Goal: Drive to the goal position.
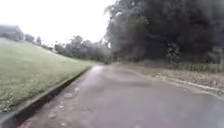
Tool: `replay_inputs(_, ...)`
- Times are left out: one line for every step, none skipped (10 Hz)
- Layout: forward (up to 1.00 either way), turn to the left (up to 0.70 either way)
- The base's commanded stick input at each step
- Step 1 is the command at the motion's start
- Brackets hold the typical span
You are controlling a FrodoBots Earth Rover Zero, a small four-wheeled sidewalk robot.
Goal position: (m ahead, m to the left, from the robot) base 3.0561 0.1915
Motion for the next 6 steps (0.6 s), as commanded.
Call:
replay_inputs(1.0, 0.03)
replay_inputs(1.0, 0.05)
replay_inputs(1.0, 0.07)
replay_inputs(1.0, 0.09)
replay_inputs(1.0, 0.12)
replay_inputs(1.0, 0.14)
